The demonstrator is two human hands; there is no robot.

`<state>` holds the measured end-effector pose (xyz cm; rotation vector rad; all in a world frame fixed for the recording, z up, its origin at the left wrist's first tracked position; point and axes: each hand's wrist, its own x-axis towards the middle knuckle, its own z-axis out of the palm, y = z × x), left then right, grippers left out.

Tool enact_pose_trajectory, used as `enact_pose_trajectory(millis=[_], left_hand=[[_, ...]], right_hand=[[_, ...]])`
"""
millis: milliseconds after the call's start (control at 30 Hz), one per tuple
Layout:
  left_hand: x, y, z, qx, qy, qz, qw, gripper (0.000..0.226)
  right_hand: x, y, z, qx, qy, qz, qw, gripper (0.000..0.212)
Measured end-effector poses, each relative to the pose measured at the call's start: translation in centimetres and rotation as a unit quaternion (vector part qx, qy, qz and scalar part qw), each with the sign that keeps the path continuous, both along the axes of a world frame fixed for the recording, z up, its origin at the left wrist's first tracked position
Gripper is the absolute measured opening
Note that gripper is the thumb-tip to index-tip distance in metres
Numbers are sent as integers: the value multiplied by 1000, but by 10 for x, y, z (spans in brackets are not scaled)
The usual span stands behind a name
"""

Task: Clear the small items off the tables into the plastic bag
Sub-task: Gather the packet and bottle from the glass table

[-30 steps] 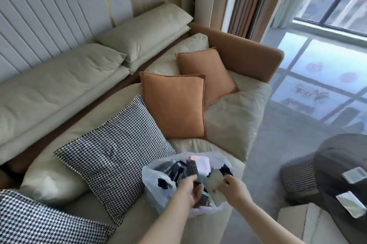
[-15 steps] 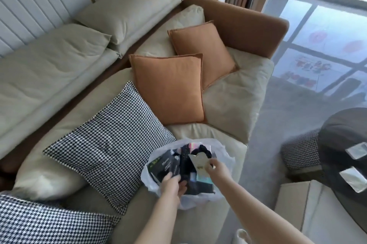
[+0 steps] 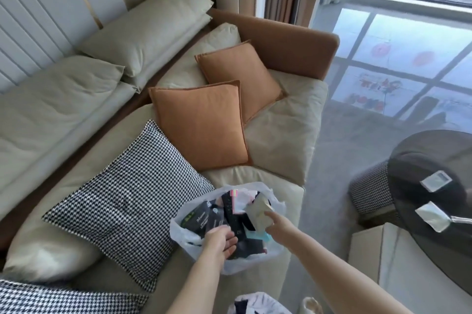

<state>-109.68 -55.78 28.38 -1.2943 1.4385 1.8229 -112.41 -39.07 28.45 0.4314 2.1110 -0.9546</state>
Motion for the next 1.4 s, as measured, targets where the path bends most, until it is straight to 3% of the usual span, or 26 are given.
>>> enact_pose_trajectory(millis=[200, 333, 467, 667, 1000, 1200, 1400], left_hand=[[-2, 12, 19, -62, 23, -120, 991, 12], [-3, 37, 36, -103, 63, -246, 962, 18], [-10, 85, 53, -144, 110, -393, 901, 5], [-29, 181, 72, -214, 178, -569, 774, 37], [-27, 355, 74, -266, 222, -693, 632, 42], [-17, 444, 57, -247, 206, -724, 610, 40], [-13, 511, 42, -231, 193, -770, 562, 36]], right_hand=[[11, 4, 15, -8, 32, 14, 999, 45], [20, 31, 31, 31, 78, 9, 996, 33], [30, 82, 44, 59, 112, -28, 992, 32], [48, 188, 62, 129, 127, -117, 976, 27], [87, 350, 67, 135, 129, -246, 951, 28], [120, 430, 51, 117, 118, -327, 930, 28], [144, 489, 32, 95, 96, -425, 895, 30]])
